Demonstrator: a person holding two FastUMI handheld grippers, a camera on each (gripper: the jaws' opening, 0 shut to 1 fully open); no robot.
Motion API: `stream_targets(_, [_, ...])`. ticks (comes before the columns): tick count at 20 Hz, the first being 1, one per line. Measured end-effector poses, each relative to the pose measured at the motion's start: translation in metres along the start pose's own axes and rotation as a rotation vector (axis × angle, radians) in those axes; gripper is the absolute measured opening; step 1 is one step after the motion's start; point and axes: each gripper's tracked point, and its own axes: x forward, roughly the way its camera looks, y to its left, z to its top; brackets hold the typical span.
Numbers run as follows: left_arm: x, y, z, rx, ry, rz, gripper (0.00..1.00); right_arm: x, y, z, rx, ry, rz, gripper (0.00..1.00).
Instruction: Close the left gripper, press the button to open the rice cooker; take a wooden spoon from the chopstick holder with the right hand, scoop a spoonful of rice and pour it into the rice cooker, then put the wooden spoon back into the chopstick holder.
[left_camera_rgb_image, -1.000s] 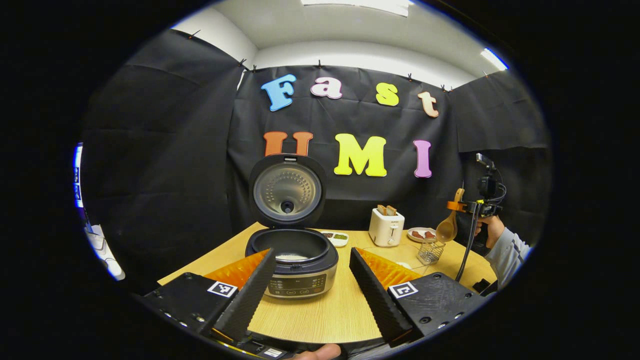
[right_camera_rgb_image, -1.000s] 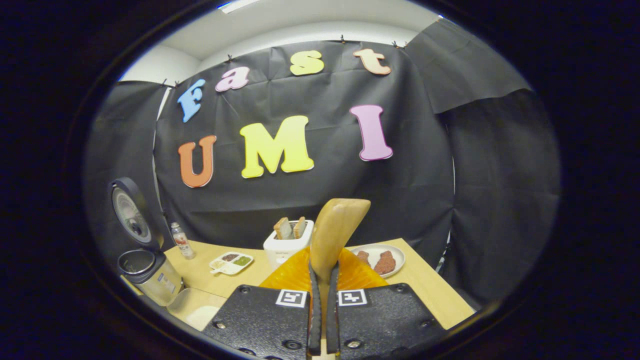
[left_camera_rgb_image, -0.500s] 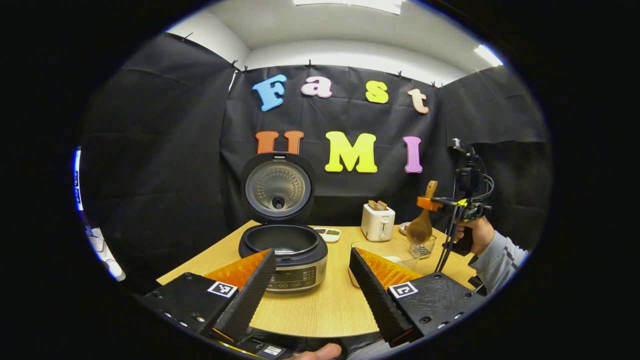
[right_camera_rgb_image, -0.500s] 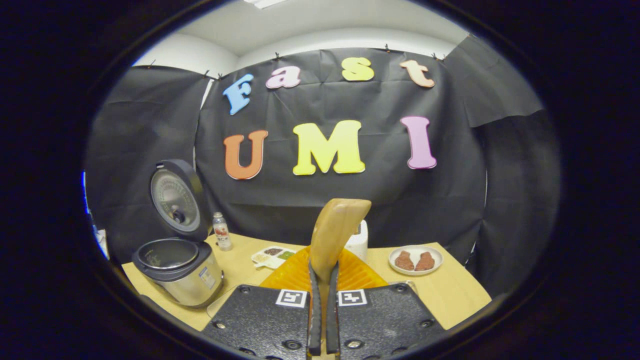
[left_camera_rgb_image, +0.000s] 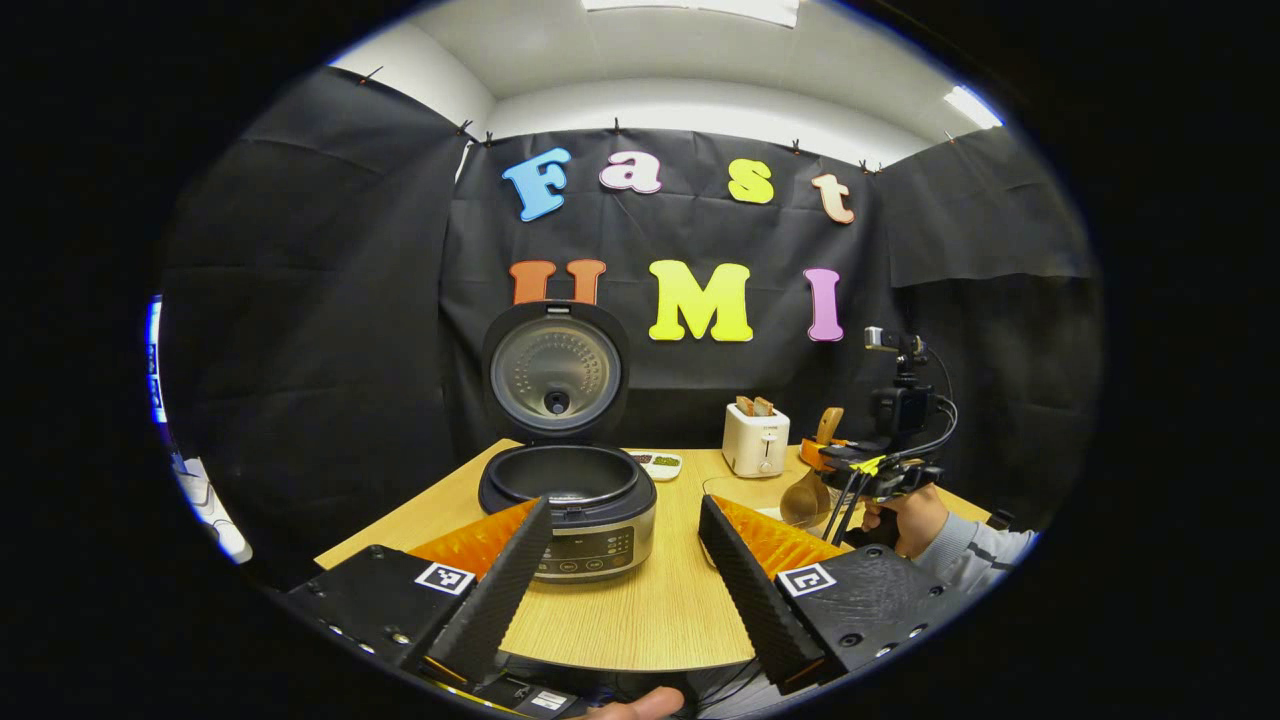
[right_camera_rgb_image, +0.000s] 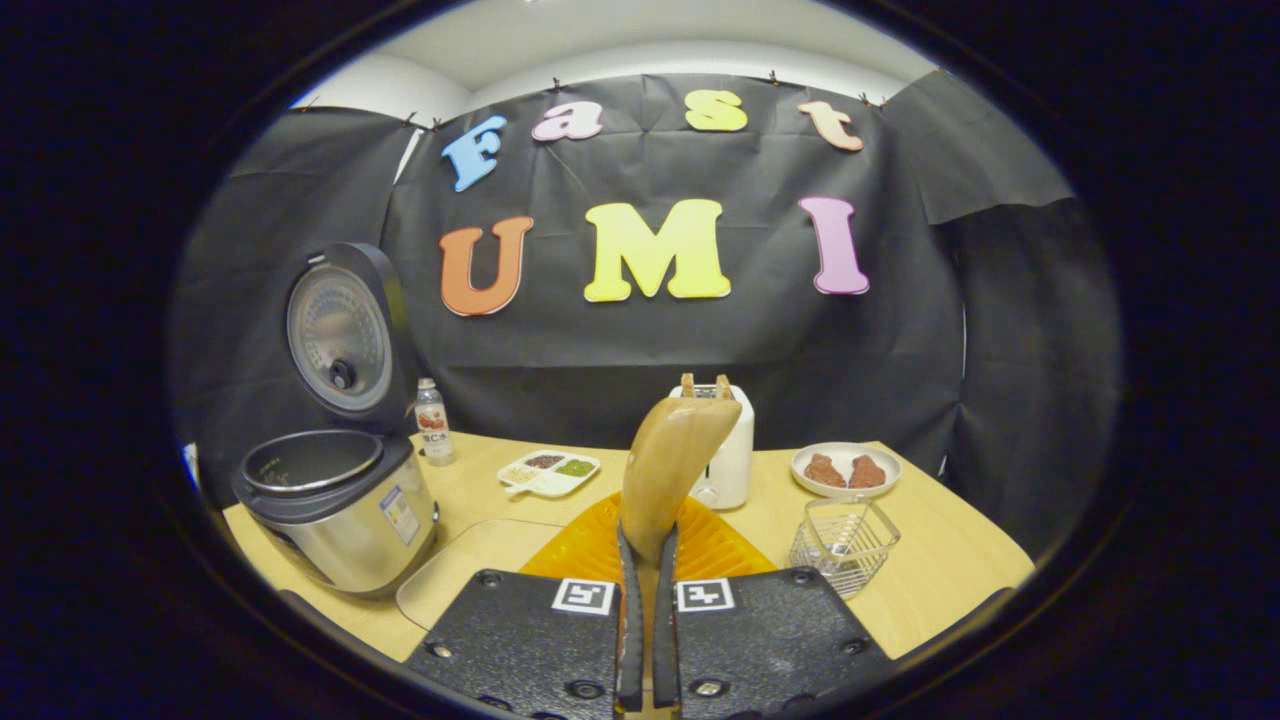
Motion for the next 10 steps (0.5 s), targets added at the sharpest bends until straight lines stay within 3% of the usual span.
stream_targets(6, [0.001, -0.01, -0.007, -0.017, 0.016, -0.029, 0.95, -0.008, -0.001, -0.028, -0.038, 0.009, -0.119, 0.1])
stream_targets(10, [-0.001, -0.018, -0.008, -0.011, 0.022, -0.049, 0.95, -0.018, 0.025, -0.055, 0.121, 0.104, -0.061, 0.1])
